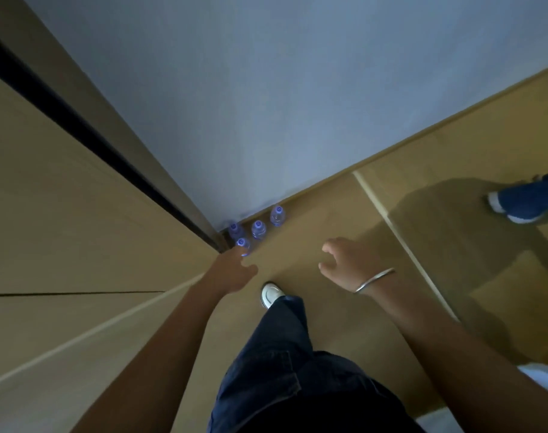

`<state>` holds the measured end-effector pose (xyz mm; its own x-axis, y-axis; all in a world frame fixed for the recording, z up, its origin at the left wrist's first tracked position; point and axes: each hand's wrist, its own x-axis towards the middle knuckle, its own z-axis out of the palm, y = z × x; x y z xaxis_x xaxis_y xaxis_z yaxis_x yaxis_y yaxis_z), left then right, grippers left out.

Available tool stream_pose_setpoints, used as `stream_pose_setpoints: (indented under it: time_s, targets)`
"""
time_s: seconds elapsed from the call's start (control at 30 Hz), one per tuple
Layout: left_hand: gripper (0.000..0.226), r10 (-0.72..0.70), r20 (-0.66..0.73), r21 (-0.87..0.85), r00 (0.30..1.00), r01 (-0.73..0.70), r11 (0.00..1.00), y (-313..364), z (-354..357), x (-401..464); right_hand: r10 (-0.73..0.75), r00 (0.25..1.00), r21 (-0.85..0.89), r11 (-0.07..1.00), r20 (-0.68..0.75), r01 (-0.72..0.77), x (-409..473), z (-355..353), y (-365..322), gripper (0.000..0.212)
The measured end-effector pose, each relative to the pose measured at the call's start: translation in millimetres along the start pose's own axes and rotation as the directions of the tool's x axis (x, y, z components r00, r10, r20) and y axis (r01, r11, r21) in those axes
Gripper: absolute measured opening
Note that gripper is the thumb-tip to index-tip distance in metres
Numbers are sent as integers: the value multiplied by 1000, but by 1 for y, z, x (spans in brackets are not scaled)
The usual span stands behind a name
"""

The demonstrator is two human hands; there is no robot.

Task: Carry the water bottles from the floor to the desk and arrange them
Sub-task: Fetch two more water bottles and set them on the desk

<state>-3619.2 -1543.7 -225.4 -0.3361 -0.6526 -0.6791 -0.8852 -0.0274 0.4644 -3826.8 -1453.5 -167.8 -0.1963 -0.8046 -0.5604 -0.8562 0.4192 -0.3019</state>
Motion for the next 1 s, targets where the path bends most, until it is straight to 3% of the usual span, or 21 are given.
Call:
stream_pose_setpoints:
  time_s: [0.17,0.37,0.57,0.77,1.0]
  targets:
    - [56,-74,11,-41,997,74,996,6,2,25,-83,991,-86,992,100,92,41,-24,1,43]
    - [56,-205,-51,-166,977,194,967,-4,12,54,-127,980,35,992,152,123,90,-16,6,59]
    - [63,-311,-30,-214,950,298,930,-42,53,110,-114,949,113,990,295,84,153,40,23,63]
    - [69,-452,-42,-379,891,404,832,-87,117,190,-87,977,214,976,196,44,239,98,56,52]
    - [80,-498,-45,-400,866,441,804,-139,201,270,-55,971,228,974,232,0,334,197,91,72]
